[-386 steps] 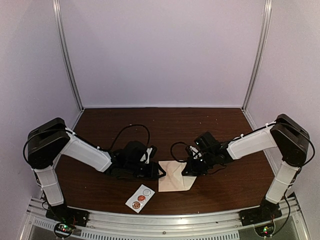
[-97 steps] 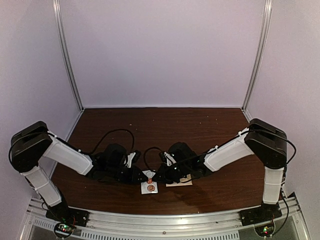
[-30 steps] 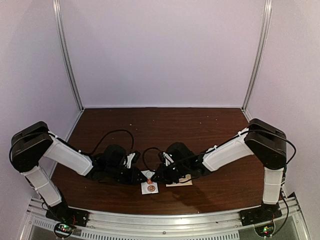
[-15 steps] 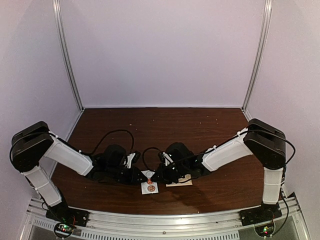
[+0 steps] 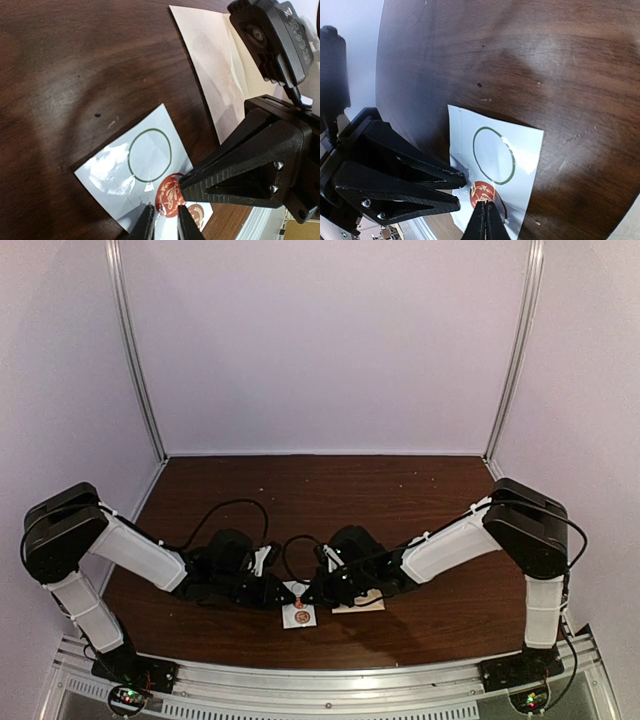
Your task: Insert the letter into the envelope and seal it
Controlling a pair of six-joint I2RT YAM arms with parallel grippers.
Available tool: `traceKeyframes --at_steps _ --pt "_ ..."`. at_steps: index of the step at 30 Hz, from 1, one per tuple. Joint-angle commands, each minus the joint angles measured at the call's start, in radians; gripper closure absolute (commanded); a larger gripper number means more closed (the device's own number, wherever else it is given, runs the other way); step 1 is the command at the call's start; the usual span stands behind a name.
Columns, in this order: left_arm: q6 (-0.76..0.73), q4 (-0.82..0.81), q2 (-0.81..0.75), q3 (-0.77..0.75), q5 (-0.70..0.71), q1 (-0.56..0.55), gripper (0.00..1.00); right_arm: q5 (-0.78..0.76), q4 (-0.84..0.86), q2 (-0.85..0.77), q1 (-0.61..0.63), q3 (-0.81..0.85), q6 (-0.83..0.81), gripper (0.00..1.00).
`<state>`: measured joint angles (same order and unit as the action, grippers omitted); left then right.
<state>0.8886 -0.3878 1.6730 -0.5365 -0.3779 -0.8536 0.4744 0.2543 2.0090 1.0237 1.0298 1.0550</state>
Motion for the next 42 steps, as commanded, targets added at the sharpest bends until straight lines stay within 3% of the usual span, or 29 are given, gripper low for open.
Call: traceKeyframes --at_steps 1,16,25,28,34,42 --pt "0.005 -0.01 0.017 0.009 0.005 0.007 0.82 0.001 0.018 0.011 0.009 0.022 0.003 1.0" --pt "0.007 -0.004 0.013 0.017 0.014 0.007 0.83 -0.007 0.127 -0.079 0.008 -0.012 0.003 1.0" --pt "0.007 0.011 -0.018 0.028 0.038 0.007 0.83 -0.033 0.1 -0.128 0.004 -0.03 -0.01 1.0" --pt "0.003 0.016 -0.044 0.03 0.053 0.007 0.83 -0.071 0.016 -0.158 0.004 -0.01 -0.062 1.0" --pt "0.001 0.017 -0.042 0.026 0.049 0.007 0.83 -0.097 -0.115 -0.122 0.005 0.025 -0.11 0.77" --pt "0.005 0.007 -0.033 0.029 0.04 0.007 0.83 -0.06 -0.1 -0.065 0.01 0.05 -0.105 0.78"
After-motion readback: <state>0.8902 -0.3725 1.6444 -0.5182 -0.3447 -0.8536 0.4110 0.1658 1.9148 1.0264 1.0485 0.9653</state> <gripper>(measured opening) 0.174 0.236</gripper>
